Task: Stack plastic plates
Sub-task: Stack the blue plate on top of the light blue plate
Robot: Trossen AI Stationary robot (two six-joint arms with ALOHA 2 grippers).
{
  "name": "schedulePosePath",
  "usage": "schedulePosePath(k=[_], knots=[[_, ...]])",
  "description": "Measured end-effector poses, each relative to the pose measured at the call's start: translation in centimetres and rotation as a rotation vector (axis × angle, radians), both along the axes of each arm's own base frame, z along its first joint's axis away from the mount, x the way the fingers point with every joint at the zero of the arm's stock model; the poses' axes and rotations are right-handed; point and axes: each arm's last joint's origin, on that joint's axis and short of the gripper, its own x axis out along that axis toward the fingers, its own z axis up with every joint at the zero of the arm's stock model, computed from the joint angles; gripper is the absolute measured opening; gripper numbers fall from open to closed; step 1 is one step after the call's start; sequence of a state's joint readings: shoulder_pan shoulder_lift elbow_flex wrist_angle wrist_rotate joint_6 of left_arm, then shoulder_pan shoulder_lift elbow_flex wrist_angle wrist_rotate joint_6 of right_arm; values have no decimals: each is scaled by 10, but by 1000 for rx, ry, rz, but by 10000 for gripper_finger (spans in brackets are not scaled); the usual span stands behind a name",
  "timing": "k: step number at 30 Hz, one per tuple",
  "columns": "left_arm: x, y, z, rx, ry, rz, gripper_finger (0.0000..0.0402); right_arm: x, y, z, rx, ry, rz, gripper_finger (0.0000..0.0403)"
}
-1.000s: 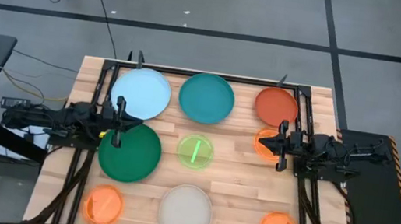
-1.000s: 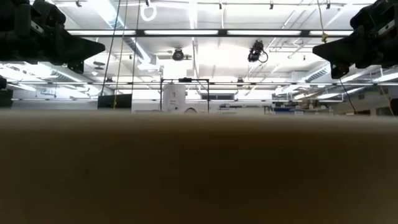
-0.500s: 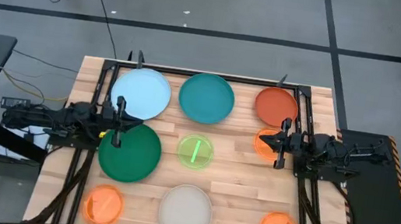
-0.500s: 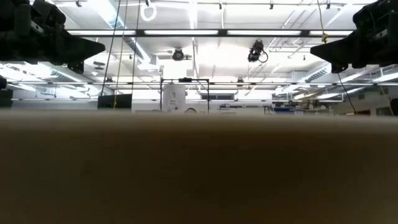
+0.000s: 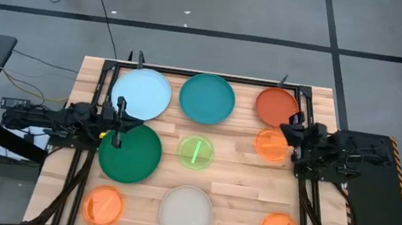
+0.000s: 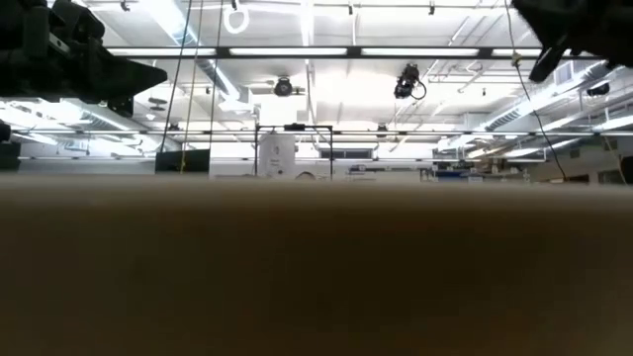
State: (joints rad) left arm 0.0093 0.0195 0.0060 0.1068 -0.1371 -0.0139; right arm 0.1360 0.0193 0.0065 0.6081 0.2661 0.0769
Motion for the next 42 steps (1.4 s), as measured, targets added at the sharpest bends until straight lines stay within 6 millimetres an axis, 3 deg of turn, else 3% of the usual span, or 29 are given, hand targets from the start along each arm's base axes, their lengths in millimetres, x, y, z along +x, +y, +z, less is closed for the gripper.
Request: schedulePosePath(k=[9,18,21,31,42], knots=[[0,0,0,0,0,0,13,11,2,-7,-69,104,-11,16],[0,0,0,0,0,0,13,39,4,-26,-117,339,-45,16],[0,0,0,0,0,0,13,51,6,-24,-119,400,-41,16],[0,0,0,0,0,0,13,117,9,3,-228,565,-91,22],[0,0,0,0,0,0,13,199,-7,-11,-179,865,-97,109]])
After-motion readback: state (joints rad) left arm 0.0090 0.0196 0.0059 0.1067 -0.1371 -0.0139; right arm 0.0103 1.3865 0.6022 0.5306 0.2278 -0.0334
